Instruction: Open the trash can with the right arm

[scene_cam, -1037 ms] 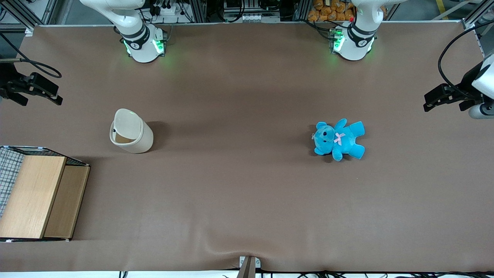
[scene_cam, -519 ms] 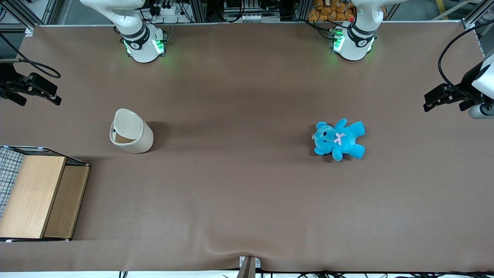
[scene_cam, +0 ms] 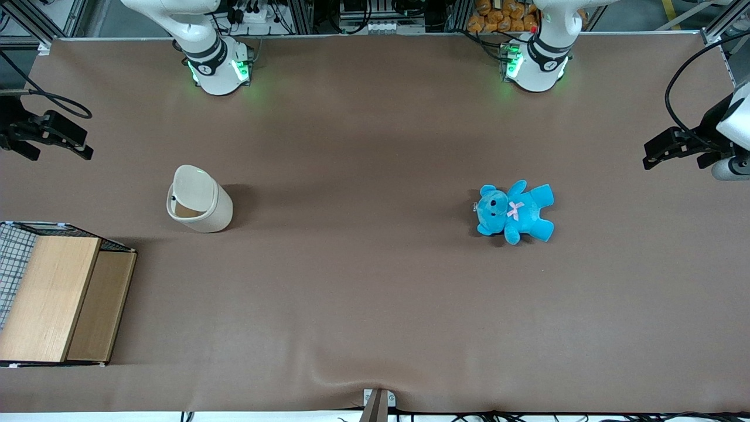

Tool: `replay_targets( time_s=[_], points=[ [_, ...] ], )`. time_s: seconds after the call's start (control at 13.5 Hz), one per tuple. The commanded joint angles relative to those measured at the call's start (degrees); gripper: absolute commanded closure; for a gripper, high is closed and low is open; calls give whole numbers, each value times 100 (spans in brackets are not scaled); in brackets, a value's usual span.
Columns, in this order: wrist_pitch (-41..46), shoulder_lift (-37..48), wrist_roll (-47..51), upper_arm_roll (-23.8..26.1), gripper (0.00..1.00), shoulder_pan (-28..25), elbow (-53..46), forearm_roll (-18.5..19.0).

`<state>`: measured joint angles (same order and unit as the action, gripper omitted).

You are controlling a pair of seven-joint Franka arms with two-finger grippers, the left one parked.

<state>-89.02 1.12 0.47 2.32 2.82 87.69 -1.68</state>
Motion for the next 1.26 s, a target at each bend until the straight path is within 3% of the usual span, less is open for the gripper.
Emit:
replay_targets(
  time_s=[0.0, 0.52, 0.81, 1.19],
  points=[
    [69, -41, 32, -4, 0, -9, -94, 89],
    [139, -41, 32, -13, 0, -27, -94, 98],
    [587, -24, 32, -4, 0, -35, -103, 98],
    [596, 3, 85, 5, 0, -44, -164, 362]
  ],
)
